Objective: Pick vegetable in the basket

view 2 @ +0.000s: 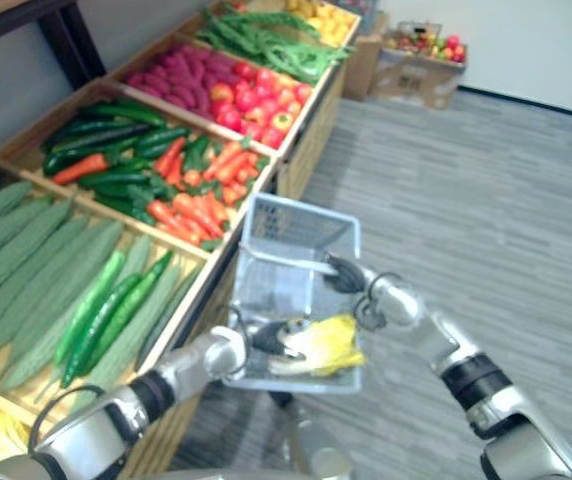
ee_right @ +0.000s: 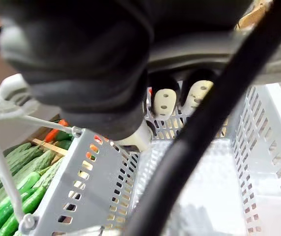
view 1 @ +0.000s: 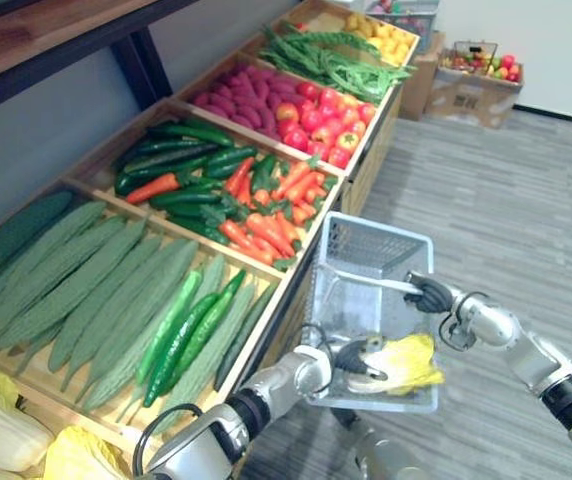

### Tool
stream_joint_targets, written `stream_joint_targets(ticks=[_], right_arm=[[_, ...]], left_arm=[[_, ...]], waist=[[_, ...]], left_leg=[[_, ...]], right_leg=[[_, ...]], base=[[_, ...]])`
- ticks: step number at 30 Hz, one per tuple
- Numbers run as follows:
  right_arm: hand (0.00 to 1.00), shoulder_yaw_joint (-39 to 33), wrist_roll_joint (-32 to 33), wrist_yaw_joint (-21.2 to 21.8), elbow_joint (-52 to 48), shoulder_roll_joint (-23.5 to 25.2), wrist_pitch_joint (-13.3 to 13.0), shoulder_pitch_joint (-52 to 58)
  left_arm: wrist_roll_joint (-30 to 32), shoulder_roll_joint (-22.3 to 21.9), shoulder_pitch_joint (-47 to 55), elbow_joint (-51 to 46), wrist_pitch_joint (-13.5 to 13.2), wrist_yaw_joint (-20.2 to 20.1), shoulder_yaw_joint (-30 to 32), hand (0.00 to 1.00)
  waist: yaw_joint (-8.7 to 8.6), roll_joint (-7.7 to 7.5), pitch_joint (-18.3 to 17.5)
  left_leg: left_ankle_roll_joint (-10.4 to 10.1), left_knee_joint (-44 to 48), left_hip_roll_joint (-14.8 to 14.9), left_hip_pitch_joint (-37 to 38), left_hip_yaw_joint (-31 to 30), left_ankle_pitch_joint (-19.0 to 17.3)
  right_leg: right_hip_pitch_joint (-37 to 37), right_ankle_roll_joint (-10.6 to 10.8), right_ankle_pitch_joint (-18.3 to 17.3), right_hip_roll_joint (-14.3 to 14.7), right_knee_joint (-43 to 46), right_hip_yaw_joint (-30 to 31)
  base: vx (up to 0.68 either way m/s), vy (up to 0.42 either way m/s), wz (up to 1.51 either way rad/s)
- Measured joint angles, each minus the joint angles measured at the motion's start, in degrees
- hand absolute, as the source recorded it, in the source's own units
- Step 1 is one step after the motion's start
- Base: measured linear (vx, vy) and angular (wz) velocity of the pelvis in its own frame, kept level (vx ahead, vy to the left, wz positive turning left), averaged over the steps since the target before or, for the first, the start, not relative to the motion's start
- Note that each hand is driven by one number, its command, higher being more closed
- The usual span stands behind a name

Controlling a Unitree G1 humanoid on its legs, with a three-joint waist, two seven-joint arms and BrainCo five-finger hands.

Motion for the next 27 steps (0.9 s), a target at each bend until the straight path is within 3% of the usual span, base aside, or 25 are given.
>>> stream_joint_targets(ticks=[12, 18, 23, 27], right_arm=[[1.00, -2.5, -0.3, 0.2, 1.6, 1.1, 0.3, 2.0], [1.00, -11.0, -2.0, 0.0, 2.5, 5.9, 2.1, 8.9], [1.00, -22.1, -4.9, -1.6, 6.5, 10.8, 2.5, 15.4], [1.00, -31.8, -5.9, -4.3, 13.2, 14.6, 4.9, 18.2]], left_arm=[[0.0, -1.0, -1.4, -3.9, 0.3, 0.2, 0.3, 0.00], [-1.8, 0.7, -1.1, -22.2, -0.7, -1.3, -3.4, 0.00], [-14.8, 8.3, 2.5, -45.5, -4.3, -6.3, -6.5, 0.00], [-22.6, 15.7, 4.7, -58.5, -5.9, -8.1, -7.6, 0.00]], waist=[[-0.07, -0.01, 0.4], [1.52, 0.00, 0.3], [4.13, 0.08, 0.3], [6.33, 0.45, 0.0]], left_leg=[[0.5, -0.7, -0.3, -1.4, -3.3, 0.3], [0.8, -0.3, 0.2, -3.1, -7.2, 0.5], [1.5, 0.4, 1.3, -4.2, -13.2, 0.9], [2.6, 0.6, 1.0, -7.1, -18.6, 1.6]], right_leg=[[0.4, 0.5, 0.6, -2.2, -1.0, -2.5], [0.9, 0.5, 0.5, -4.2, -1.0, -6.9], [2.9, -0.8, -0.5, -6.3, -0.7, -12.9], [3.0, -0.9, -0.6, -9.1, -0.7, -18.1]], base=[[0.05, 0.000, 0.14], [0.03, 0.005, 0.38], [0.00, -0.032, 0.58], [-0.05, -0.035, 0.73]])
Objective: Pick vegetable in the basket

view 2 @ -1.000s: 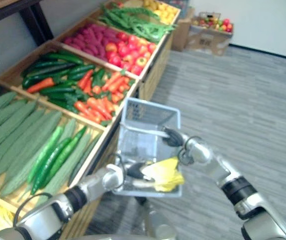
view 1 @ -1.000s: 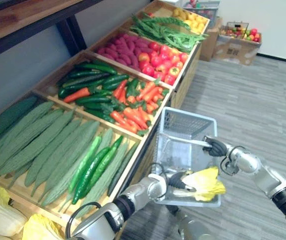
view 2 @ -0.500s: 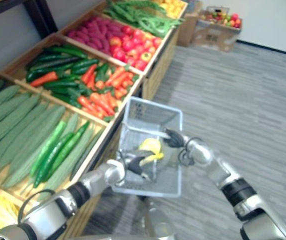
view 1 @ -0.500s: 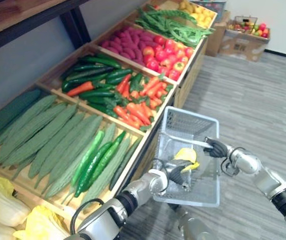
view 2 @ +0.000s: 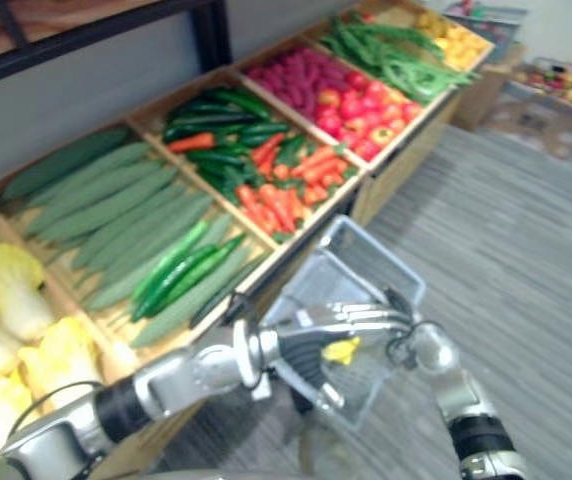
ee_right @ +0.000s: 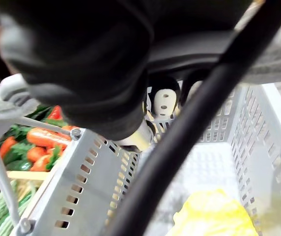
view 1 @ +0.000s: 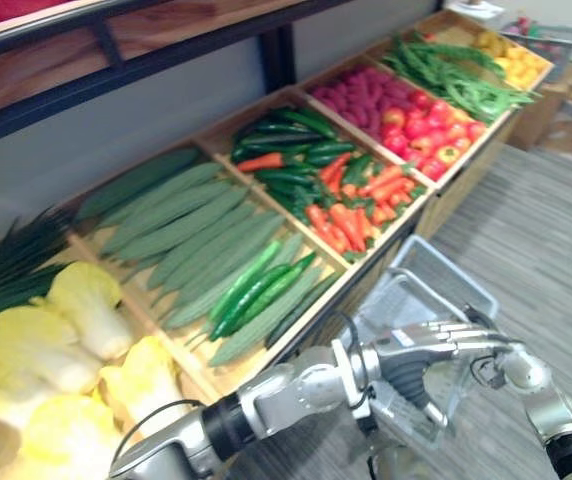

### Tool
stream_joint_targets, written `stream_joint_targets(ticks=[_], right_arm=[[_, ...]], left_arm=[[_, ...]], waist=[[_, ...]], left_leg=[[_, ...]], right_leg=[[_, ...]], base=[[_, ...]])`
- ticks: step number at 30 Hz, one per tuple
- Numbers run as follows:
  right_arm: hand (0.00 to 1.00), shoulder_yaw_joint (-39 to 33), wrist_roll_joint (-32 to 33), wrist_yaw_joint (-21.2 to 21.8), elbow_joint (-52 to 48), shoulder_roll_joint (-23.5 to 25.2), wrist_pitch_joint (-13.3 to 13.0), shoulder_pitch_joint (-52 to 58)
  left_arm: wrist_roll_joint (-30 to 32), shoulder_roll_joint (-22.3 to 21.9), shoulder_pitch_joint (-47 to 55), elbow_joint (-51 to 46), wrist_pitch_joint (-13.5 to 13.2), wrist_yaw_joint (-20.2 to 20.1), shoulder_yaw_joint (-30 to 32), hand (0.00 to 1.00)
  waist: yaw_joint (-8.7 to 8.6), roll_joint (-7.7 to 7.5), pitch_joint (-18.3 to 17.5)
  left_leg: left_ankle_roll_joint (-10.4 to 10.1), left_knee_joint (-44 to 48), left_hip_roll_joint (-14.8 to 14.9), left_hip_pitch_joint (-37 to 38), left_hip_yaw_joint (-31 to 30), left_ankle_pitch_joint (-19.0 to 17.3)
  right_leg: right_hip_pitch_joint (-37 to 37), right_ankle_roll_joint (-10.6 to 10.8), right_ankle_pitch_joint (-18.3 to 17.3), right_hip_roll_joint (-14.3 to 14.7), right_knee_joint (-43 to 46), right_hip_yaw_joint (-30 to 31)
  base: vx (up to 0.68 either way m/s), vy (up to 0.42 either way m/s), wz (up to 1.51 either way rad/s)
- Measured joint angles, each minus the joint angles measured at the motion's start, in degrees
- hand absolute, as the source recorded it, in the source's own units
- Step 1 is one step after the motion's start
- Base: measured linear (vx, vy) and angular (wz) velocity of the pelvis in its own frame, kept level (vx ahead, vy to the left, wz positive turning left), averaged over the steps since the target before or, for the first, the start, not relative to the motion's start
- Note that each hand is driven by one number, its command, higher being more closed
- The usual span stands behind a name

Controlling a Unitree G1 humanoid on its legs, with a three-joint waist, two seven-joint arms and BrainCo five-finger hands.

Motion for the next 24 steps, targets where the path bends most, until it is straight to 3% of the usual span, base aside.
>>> stream_joint_targets(ticks=[7, 10, 11, 13, 16, 17, 21, 24], right_arm=[[1.00, -17.5, 0.8, -5.1, 10.5, 7.8, 2.4, 9.3], [1.00, -22.7, 3.3, -7.1, 15.7, 11.1, 2.5, 13.0], [1.00, -24.6, 3.5, -8.0, 18.2, 12.2, 2.5, 13.5], [1.00, -26.9, 3.6, -8.3, 22.1, 13.0, 2.5, 14.0], [1.00, -30.9, 5.3, -9.9, 29.3, 13.9, 2.4, 14.1], [1.00, -31.9, 5.9, -10.6, 32.1, 14.5, 2.4, 14.1], [1.00, -32.5, 7.6, -11.8, 37.3, 15.3, 2.4, 13.9], [1.00, -32.9, 9.2, -12.2, 39.0, 16.4, 2.0, 13.9]], left_arm=[[-7.7, 10.2, 7.1, -12.8, -0.2, -0.3, 7.1, 0.00], [-7.7, 12.4, 12.8, -16.0, -0.6, 1.5, 15.8, 0.00], [-7.6, 12.7, 16.0, -16.8, -0.9, 2.4, 20.0, 0.00], [-7.1, 12.1, 20.6, -17.3, -0.9, 3.5, 26.0, 0.00], [-6.4, 6.3, 29.9, -17.2, -0.8, 6.9, 41.6, 0.00], [-6.2, 1.4, 32.9, -16.4, -0.8, 9.4, 48.6, 0.00], [-3.8, -12.9, 36.3, -9.6, 0.6, 17.7, 63.5, 0.00], [0.8, -18.6, 38.5, -3.8, 3.7, 24.0, 70.8, 0.00]], waist=[[2.62, 0.76, -2.8], [2.75, 0.53, -4.6], [2.92, -0.02, -5.2], [3.24, -0.89, -6.3], [4.16, -1.99, -7.2], [4.78, -2.58, -7.2], [6.46, -2.82, -7.6], [6.82, -3.24, -7.7]], left_leg=[[2.1, -0.2, -1.2, -6.4, -14.3, 2.1], [3.2, -1.0, -2.7, -8.6, -21.6, 3.7], [3.6, -1.9, -3.7, -9.4, -24.2, 4.4], [4.0, -3.3, -5.0, -10.2, -26.9, 5.4], [4.1, -6.0, -7.0, -11.0, -31.7, 7.3], [4.1, -7.4, -7.8, -11.5, -33.7, 8.4], [4.4, -10.1, -8.6, -12.4, -37.2, 10.9], [4.8, -10.7, -8.8, -13.2, -39.7, 12.2]], right_leg=[[2.2, -0.1, -1.3, -6.1, -0.1, -14.7], [4.4, -0.2, -1.8, -8.7, -0.1, -22.4], [5.1, -1.3, -2.5, -9.7, -0.2, -24.3], [5.6, -1.4, -3.0, -10.7, -0.5, -26.6], [7.5, -1.9, -3.4, -12.2, -2.4, -30.3], [8.2, -1.6, -3.6, -12.7, -3.1, -31.7], [8.4, -1.2, -4.0, -13.0, -3.4, -34.2], [8.6, -1.2, -4.2, -12.6, -3.3, -35.1]], base=[[-0.03, -0.015, 1.03], [0.00, -0.010, 1.09], [-0.01, 0.003, 1.15], [0.00, -0.003, 0.89], [0.01, -0.004, 0.86], [0.03, -0.013, 0.66], [0.04, -0.022, 0.49], [0.06, -0.020, 0.38]])
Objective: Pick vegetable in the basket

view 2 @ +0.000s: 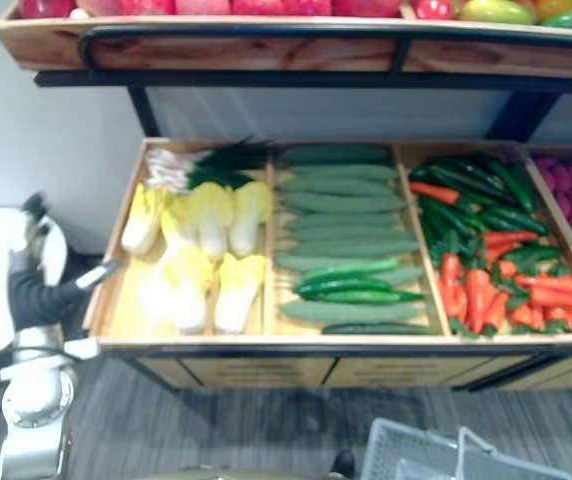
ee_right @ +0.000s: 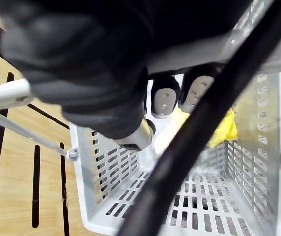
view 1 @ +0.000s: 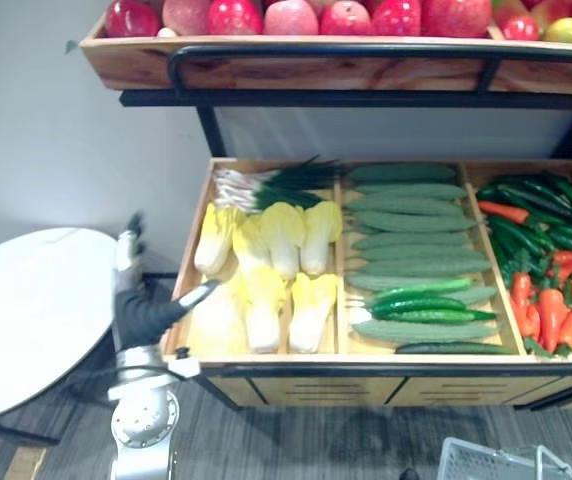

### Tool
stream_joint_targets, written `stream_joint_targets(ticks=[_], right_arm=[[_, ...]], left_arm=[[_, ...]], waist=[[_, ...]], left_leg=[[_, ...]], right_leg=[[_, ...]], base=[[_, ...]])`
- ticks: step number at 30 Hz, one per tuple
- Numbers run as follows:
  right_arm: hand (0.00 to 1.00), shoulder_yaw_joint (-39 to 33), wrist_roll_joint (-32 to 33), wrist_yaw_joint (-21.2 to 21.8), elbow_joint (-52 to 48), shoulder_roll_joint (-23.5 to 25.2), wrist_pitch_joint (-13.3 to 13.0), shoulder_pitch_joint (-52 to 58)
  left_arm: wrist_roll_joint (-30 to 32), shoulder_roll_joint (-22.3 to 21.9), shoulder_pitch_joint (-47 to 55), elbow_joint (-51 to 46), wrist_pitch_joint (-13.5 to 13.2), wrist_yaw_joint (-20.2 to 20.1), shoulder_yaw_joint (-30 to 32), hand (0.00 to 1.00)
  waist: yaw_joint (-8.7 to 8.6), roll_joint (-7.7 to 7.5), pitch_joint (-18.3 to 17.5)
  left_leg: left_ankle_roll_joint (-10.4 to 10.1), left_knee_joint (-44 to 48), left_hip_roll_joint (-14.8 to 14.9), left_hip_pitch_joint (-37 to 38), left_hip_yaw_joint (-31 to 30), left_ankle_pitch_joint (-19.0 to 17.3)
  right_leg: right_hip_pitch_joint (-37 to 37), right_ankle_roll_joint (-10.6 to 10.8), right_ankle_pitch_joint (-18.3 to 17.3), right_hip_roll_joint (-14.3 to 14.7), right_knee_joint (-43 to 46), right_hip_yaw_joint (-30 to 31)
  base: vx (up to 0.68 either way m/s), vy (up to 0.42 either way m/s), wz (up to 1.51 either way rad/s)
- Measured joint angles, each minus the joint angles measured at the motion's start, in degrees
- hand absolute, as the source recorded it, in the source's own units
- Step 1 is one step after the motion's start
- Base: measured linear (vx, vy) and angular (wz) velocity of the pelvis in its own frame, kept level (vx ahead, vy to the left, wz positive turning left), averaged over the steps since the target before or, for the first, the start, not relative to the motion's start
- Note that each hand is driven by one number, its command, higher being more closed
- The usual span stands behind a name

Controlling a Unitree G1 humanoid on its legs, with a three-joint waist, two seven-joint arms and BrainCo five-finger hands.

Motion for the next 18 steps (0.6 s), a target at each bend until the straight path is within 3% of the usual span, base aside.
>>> stream_joint_targets(ticks=[6, 10, 15, 18], right_arm=[[1.00, 2.6, 0.5, -1.2, -1.2, 1.8, 0.0, 0.2], [1.00, 5.1, 0.5, -1.8, -5.1, 3.6, -0.1, 1.2], [1.00, 5.2, 0.5, -2.3, -5.3, 4.0, -0.1, 1.1], [1.00, 4.4, 0.4, -2.4, -4.7, 4.0, -0.1, 0.9]], left_arm=[[7.7, -1.2, 1.1, 19.8, 5.0, 6.5, 8.2, 0.00], [7.5, -3.6, 1.6, 35.5, 8.7, 7.9, 15.4, 0.00], [2.4, -4.7, 1.0, 59.4, 10.2, 6.4, 23.0, 0.00], [0.4, -4.8, 1.0, 70.0, 10.7, 3.7, 23.7, 0.00]], waist=[[-0.15, -1.22, -0.9], [-1.08, -1.61, -1.5], [-2.48, -1.45, -2.9], [-3.03, -1.33, -2.9]], left_leg=[[-0.2, -1.9, 0.4, 1.5, -1.6, 1.2], [-0.3, -3.0, 0.4, 2.3, -1.6, 1.2], [-0.6, -4.2, 0.3, 2.6, -1.3, 1.4], [-1.1, -5.9, 0.5, 3.5, -0.8, 2.1]], right_leg=[[1.7, -0.9, -0.6, 0.5, 0.0, -0.8], [2.6, -1.0, -0.7, 0.1, -0.9, -1.2], [2.6, -0.7, -1.1, 0.3, -1.9, -1.1], [2.3, -0.5, -1.2, 0.7, -2.0, -0.4]], base=[[0.03, -0.018, 0.18], [-0.02, -0.006, 0.00], [0.00, -0.001, -0.01], [0.04, -0.012, -0.09]])
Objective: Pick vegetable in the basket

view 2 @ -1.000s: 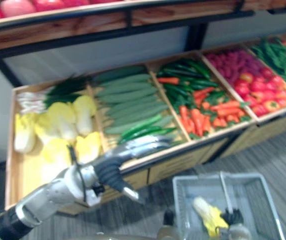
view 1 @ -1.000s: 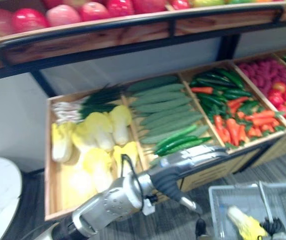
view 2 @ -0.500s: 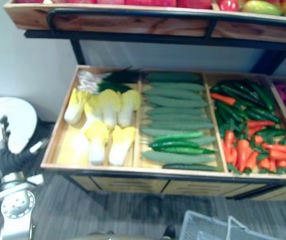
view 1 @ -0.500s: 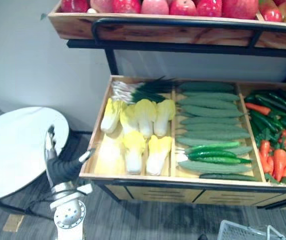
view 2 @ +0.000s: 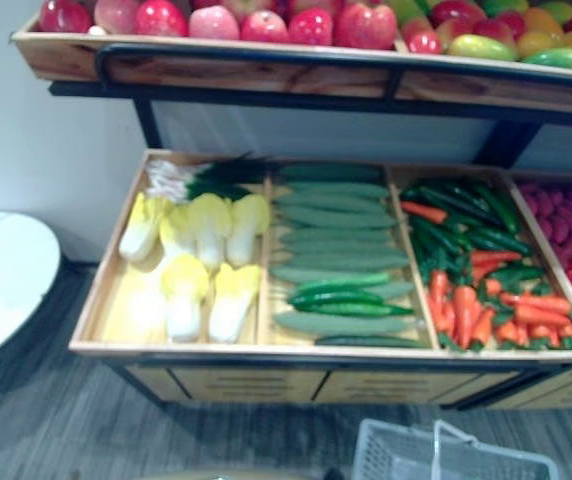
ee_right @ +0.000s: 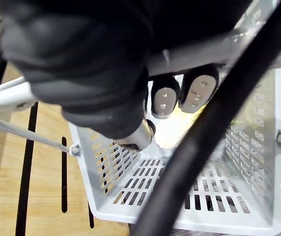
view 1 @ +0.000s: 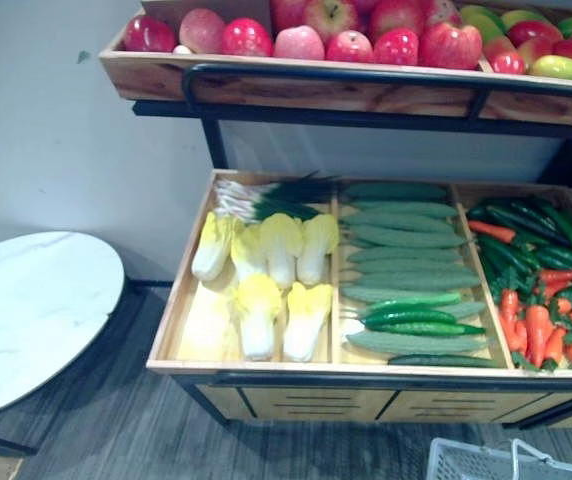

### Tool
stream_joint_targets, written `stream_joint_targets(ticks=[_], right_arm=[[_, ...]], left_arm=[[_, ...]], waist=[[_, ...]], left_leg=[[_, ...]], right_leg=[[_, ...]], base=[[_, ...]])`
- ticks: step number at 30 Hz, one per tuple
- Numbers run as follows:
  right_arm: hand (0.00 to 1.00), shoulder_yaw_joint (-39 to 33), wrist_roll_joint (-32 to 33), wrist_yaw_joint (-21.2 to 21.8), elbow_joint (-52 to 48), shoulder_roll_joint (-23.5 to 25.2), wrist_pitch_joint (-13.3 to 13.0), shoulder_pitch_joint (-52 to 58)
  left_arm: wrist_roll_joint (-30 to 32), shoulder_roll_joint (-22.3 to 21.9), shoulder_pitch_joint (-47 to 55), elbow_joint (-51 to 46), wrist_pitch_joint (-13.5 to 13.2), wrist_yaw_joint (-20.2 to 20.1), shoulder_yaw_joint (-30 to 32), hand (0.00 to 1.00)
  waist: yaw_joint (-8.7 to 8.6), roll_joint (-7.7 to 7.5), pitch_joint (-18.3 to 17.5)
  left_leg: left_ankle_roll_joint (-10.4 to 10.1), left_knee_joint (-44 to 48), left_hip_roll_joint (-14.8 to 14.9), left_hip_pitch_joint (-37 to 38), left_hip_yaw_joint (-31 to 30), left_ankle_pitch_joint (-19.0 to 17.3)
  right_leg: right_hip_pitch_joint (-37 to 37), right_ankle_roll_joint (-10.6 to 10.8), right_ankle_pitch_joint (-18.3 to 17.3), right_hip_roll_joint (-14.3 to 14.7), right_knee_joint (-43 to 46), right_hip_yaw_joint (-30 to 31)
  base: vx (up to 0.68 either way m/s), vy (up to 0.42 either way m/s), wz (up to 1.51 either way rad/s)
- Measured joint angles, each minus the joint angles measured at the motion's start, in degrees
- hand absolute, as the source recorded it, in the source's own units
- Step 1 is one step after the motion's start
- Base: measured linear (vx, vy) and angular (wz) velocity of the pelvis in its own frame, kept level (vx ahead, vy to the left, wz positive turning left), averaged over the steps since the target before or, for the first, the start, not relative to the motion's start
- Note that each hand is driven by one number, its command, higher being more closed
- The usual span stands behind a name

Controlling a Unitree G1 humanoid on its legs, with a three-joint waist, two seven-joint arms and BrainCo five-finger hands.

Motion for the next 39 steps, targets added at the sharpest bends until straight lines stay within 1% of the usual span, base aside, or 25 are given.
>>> stream_joint_targets(ticks=[4, 6, 9, 13, 17, 19, 22, 24, 25, 26, 27, 28, 29, 30, 31, 32, 33, 34, 35, 36, 37, 38, 39], right_arm=[[1.00, -0.1, -0.1, 0.0, 2.2, -0.6, 0.0, -1.6], [1.00, 0.5, -0.3, 0.1, 2.3, -1.0, 0.0, -1.7], [1.00, 2.6, -0.5, 0.2, 2.8, -1.6, 0.0, -2.2], [1.00, 4.9, -0.5, 0.3, 3.7, -1.8, 0.0, -2.4], [1.00, 6.8, -0.5, 0.4, 4.0, -1.8, 0.0, -2.7], [1.00, 7.1, -0.5, 0.4, 3.9, -1.8, 0.0, -2.7], [1.00, 8.5, -0.4, 0.7, 3.9, -1.8, 0.0, -2.8], [1.00, 8.8, -0.4, 1.2, 3.9, -1.7, 0.0, -3.1], [1.00, 8.8, -0.4, 1.4, 3.9, -1.7, 0.0, -3.6], [1.00, 8.8, -0.4, 1.4, 3.6, -2.1, 0.0, -4.4], [1.00, 8.8, -0.4, 1.4, 2.9, -2.6, -0.1, -4.5], [1.00, 8.7, -0.4, 1.5, 2.4, -2.7, -0.2, -4.4], [1.00, 8.5, -0.2, 1.5, 1.6, -2.7, -0.6, -4.0], [1.00, 8.6, 0.1, 1.5, 1.5, -2.5, -1.1, -3.9], [1.00, 8.6, 0.1, 1.5, 1.2, -2.1, -1.2, -3.8], [1.00, 8.9, 0.1, 1.5, 0.4, -1.3, -1.2, -3.8], [1.00, 9.6, 0.1, 1.4, -0.5, -0.2, -1.5, -3.8], [1.00, 10.3, 0.1, 1.4, -0.8, -0.1, -1.8, -3.8], [1.00, 11.5, 0.1, 1.5, -2.0, 0.2, -2.3, -4.7], [1.00, 11.3, 0.2, 1.7, -2.3, 0.7, -2.2, -6.0], [1.00, 11.1, 0.7, 1.6, -1.8, 0.8, -2.1, -6.2], [1.00, 10.9, 0.9, 1.5, -1.0, 0.8, -2.0, -6.0], [1.00, 10.8, 1.5, 1.4, 0.2, 0.7, -1.8, -5.9]], left_arm=[[0.0, 0.0, 0.1, 5.8, 0.9, -4.0, -1.6, 0.00], [0.1, 0.1, -0.7, 7.3, 1.0, -7.6, -5.6, 0.00], [0.1, 0.3, -2.0, 7.5, 0.8, -10.2, -10.0, 0.00], [0.1, 0.6, -3.2, 7.9, -0.3, -11.6, -14.6, 0.00], [0.1, 1.1, -3.5, 8.9, -0.3, -11.8, -18.3, 0.00], [0.1, 1.2, -3.6, 8.9, -0.3, -11.9, -19.0, 0.00], [0.1, 1.6, -3.6, 9.0, -0.3, -12.5, -20.0, 0.00], [0.1, 1.9, -3.7, 9.0, -0.3, -12.6, -20.1, 0.00], [0.1, 2.0, -3.7, 9.0, -0.3, -12.6, -20.1, 0.00], [0.1, 2.0, -3.8, 9.0, -0.3, -12.7, -20.5, 0.00], [0.1, 2.0, -4.2, 9.0, -0.3, -12.7, -21.8, 0.00], [0.1, 2.0, -4.4, 9.0, -0.3, -12.8, -22.6, 0.00], [0.1, 2.3, -5.2, 9.0, -0.3, -12.8, -23.5, 0.00], [0.1, 3.0, -6.0, 9.1, -0.3, -12.8, -24.7, 0.00], [0.1, 3.5, -6.4, 9.1, -0.3, -12.8, -25.1, 0.00], [0.1, 4.4, -7.6, 9.5, -0.2, -12.7, -25.3, 0.00], [0.1, 4.9, -8.4, 9.5, -0.2, -12.4, -25.3, 0.00], [0.1, 5.0, -8.6, 9.5, -0.2, -12.3, -25.3, 0.00], [0.1, 4.9, -8.4, 9.2, -0.3, -12.1, -25.7, 0.00], [0.1, 5.1, -9.3, 8.7, -0.5, -12.1, -25.7, 0.00], [0.1, 5.1, -9.4, 8.4, -0.6, -12.2, -25.8, 0.00], [0.1, 4.9, -9.3, 8.3, -0.6, -12.4, -25.9, 0.00], [0.1, 4.9, -8.7, 8.2, -0.7, -12.6, -26.1, 0.00]], waist=[[-0.11, 0.16, 0.1], [-0.69, 0.68, -0.1], [-1.73, 1.12, 0.0], [-1.72, 1.34, 0.2], [-1.79, 1.54, 0.4], [-1.84, 1.41, 0.8], [-2.18, 1.74, 1.5], [-2.37, 1.60, 2.3], [-2.40, 1.57, 3.3], [-2.54, 2.01, 4.9], [-2.76, 2.43, 6.2], [-2.88, 2.72, 6.6], [-3.12, 2.74, 7.2], [-3.16, 2.45, 7.7], [-3.11, 2.01, 8.1], [-3.09, 1.35, 8.6], [-3.05, 1.04, 8.9], [-3.05, 1.01, 8.8], [-2.62, 2.38, 9.1], [-2.96, 1.91, 11.0], [-3.26, 1.95, 11.5], [-3.18, 1.96, 11.5], [-2.93, 1.91, 11.4]], left_leg=[[0.0, -0.1, 0.4, 0.8, 2.3, 0.0], [-0.1, -0.1, 0.7, 1.1, 2.7, -0.1], [-0.2, -0.1, 0.9, 1.4, 2.8, -0.2], [-0.6, 0.0, 1.3, 1.8, 3.6, -0.5], [-0.8, 0.0, 1.6, 1.7, 3.8, -0.6], [-0.9, 0.1, 1.6, 1.7, 3.9, -0.7], [-0.8, 0.1, 1.7, 1.9, 4.0, -0.6], [-1.0, 0.8, 1.8, 2.6, 4.3, -1.1], [-0.9, 3.3, 2.1, 2.5, 4.7, -2.7], [-0.6, 8.9, 3.1, 0.8, 5.0, -5.9], [-0.2, 14.6, 4.0, -1.0, 4.7, -8.9], [0.0, 16.8, 4.1, -1.6, 4.5, -10.1], [0.8, 20.2, 4.0, -2.6, 5.0, -11.9], [1.5, 22.1, 3.7, -3.3, 6.0, -12.7], [1.9, 22.5, 3.5, -3.4, 7.1, -13.0], [2.3, 22.6, 3.5, -3.5, 9.4, -13.2], [2.8, 22.6, 4.0, -3.8, 12.5, -13.4], [3.3, 22.4, 4.4, -4.1, 14.5, -13.1], [4.9, 21.3, 6.5, -4.6, 19.5, -12.1], [5.5, 19.9, 7.1, -4.1, 22.7, -10.8], [5.9, 17.9, 7.3, -3.2, 25.2, -9.4], [6.1, 16.4, 7.4, -2.2, 26.8, -8.4], [6.3, 14.2, 7.6, -0.7, 30.0, -7.0]], right_leg=[[-1.0, 0.4, 0.3, 1.0, 0.0, 2.5], [-1.0, 0.4, 0.3, 1.3, 0.0, 3.0], [-1.0, 0.4, 0.3, 1.7, 0.0, 3.3], [-1.1, 0.4, 0.3, 2.2, 0.0, 4.2], [-1.6, 0.4, 0.3, 2.5, 0.0, 4.7], [-1.8, 0.4, 0.3, 2.5, 0.0, 4.7], [-1.7, 0.4, 0.3, 2.6, 0.0, 4.9], [-1.1, 0.4, 0.3, 2.7, 0.0, 5.5], [-0.6, 0.6, 0.0, 2.8, 0.6, 6.1], [-1.3, 1.2, -1.8, 2.7, 3.8, 7.1], [-3.3, 1.7, -4.2, 2.5, 9.4, 8.0], [-4.5, 1.9, -5.2, 2.2, 12.3, 8.6], [-6.8, 2.4, -6.5, 1.3, 16.7, 10.0], [-8.9, 2.6, -6.4, 0.9, 19.1, 12.6], [-9.6, 2.7, -5.8, 0.7, 19.5, 13.8], [-11.0, 2.5, -3.1, 0.9, 18.9, 16.1], [-12.2, 2.4, 2.6, 2.2, 16.0, 18.1], [-12.6, 2.7, 7.1, 3.0, 12.7, 19.1], [-13.3, 3.3, 13.0, 4.2, 8.4, 18.2], [-15.4, -2.1, 5.1, 3.6, 17.9, 11.3], [-16.2, -5.1, -1.0, 2.3, 26.7, 5.9], [-15.6, -6.1, -3.9, 1.5, 31.5, 3.1], [-13.7, -7.0, -7.2, 0.2, 37.2, -0.1]], base=[[0.05, -0.003, -0.32], [0.04, -0.011, -0.14], [0.01, -0.009, -0.06], [-0.01, -0.019, -0.13], [-0.02, -0.025, -0.06], [0.00, 0.000, 0.00], [0.00, -0.004, -0.01], [0.01, -0.006, -0.13], [-0.04, 0.006, -0.30], [-0.08, 0.031, -0.35], [-0.10, 0.054, -0.29], [-0.07, 0.118, -0.25], [-0.07, 0.164, -0.38], [-0.08, 0.173, -0.47], [-0.13, 0.174, -0.73], [-0.18, 0.156, -0.99], [-0.23, 0.182, -1.16], [-0.34, 0.197, -1.54], [-0.31, 0.166, -1.59], [-0.37, 0.163, -1.60], [-0.22, 0.103, -1.09], [-0.22, 0.126, -0.96], [-0.16, 0.098, -1.33]])
